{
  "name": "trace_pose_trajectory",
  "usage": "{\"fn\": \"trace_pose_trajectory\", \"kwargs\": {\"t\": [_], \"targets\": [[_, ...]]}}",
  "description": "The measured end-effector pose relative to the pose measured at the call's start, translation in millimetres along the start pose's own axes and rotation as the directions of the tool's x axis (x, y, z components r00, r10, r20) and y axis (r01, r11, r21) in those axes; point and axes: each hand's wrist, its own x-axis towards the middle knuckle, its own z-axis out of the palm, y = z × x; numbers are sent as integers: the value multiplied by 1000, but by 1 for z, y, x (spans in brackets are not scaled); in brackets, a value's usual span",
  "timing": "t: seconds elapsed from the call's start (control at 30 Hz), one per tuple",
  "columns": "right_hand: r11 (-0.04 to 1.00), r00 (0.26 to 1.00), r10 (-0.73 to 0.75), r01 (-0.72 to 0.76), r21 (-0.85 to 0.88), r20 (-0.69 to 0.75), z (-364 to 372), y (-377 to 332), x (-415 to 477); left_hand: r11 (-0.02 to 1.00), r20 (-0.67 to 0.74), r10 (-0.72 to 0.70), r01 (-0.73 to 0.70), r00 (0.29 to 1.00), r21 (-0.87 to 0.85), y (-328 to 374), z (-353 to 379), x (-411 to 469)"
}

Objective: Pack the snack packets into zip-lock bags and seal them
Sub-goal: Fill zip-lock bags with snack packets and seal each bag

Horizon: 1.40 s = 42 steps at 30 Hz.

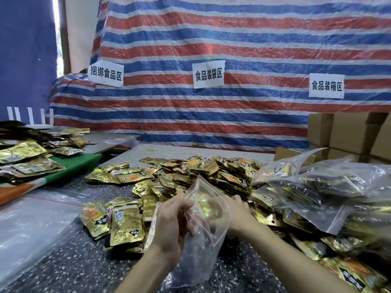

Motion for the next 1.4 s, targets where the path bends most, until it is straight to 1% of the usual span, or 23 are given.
{"fn": "trace_pose_trajectory", "kwargs": {"t": [0.07, 0.13, 0.2, 0.27, 0.33, 0.37, 0.43, 0.47, 0.5, 0.53, 0.57, 0.63, 0.7, 0.73, 0.8, 0.87, 0.93, 1.03, 1.1, 1.13, 1.17, 1.23, 1.4], "targets": [[971, 997, -65, 52, -235, -46, -2, 1, -4, 999, 19, 12, -11, 1000, -34, 2, 0, 0], [922, 982, -165, 120, -367, -93, -5, 6, -9, 998, 9, 12, -11, 1000, -56, 4, 1, 0], [900, 956, -262, 193, -391, -130, -11, 10, -15, 999, -23, 14, -15, 1000, -44, 5, 2, 0], [904, 936, -306, 227, -363, -175, -20, 14, -19, 1000, -62, 18, -19, 998, -12, 4, 1, 1], [932, 933, -286, 219, -290, -217, -30, 19, -23, 1000, -94, 17, -16, 995, 10, 3, 0, 1], [954, 939, -238, 178, -243, -248, -36, 21, -25, 1000, -99, 15, -13, 995, 19, 3, 0, 2], [994, 937, -75, 44, -98, -342, -46, 24, -29, 999, -100, 13, -9, 995, 35, 2, 0, 2], [999, 920, 27, -7, 52, -391, -52, 27, -31, 999, -96, 10, -7, 995, 39, 2, 0, 2], [965, 897, 142, -31, 259, -419, -60, 28, -33, 999, -91, 5, -1, 996, 37, 1, 0, 2], [876, 875, 260, -36, 481, -409, -70, 27, -35, 1000, -85, -4, 6, 996, 28, 1, 1, 2], [741, 855, 364, -26, 671, -369, -81, 26, -36, 1000, -80, -13, 15, 997, 20, 1, 1, 2], [437, 827, 487, 49, 898, -282, -102, 18, -38, 1000, -70, -24, 25, 997, 13, 1, 1, 2], [175, 841, 491, 160, 972, -227, -116, 6, -42, 1000, -47, -22, 23, 999, 9, 2, 2, 1], [87, 863, 464, 181, 980, -200, -120, 0, -46, 1000, -32, -20, 21, 999, 11, 2, 2, 1], [2, 916, 379, 142, 990, -132, -125, -17, -56, 999, -6, -18, 18, 1000, 26, 2, 3, 0], [25, 951, 303, 50, 998, -55, -122, -32, -64, 999, 10, -17, 16, 1000, 41, 3, 3, 0], [119, 958, 286, 1, 993, -35, -115, -43, -67, 999, 22, -16, 15, 1000, 49, 4, 2, 0], [377, 939, 332, -44, 925, -91, -101, -51, -66, 997, 32, 5, -7, 999, 71, 5, 1, 0], [540, 915, 365, -59, 839, -170, -91, -51, -65, 996, 47, 17, -21, 999, 83, 6, 1, 0], [603, 901, 377, -64, 795, -213, -88, -50, -64, 997, 54, 18, -22, 998, 77, 7, 1, 0], [639, 892, 383, -67, 767, -241, -86, -49, -64, 998, 61, 22, -26, 998, 63, 8, 1, 0], [640, 892, 388, -81, 764, -230, -84, -48, -64, 998, 75, 47, -50, 996, 45, 8, 1, 0], [540, 916, 381, -111, 834, -125, -79, -44, -65, 995, 85, 88, -91, 992, 35, 9, 1, 0]]}}
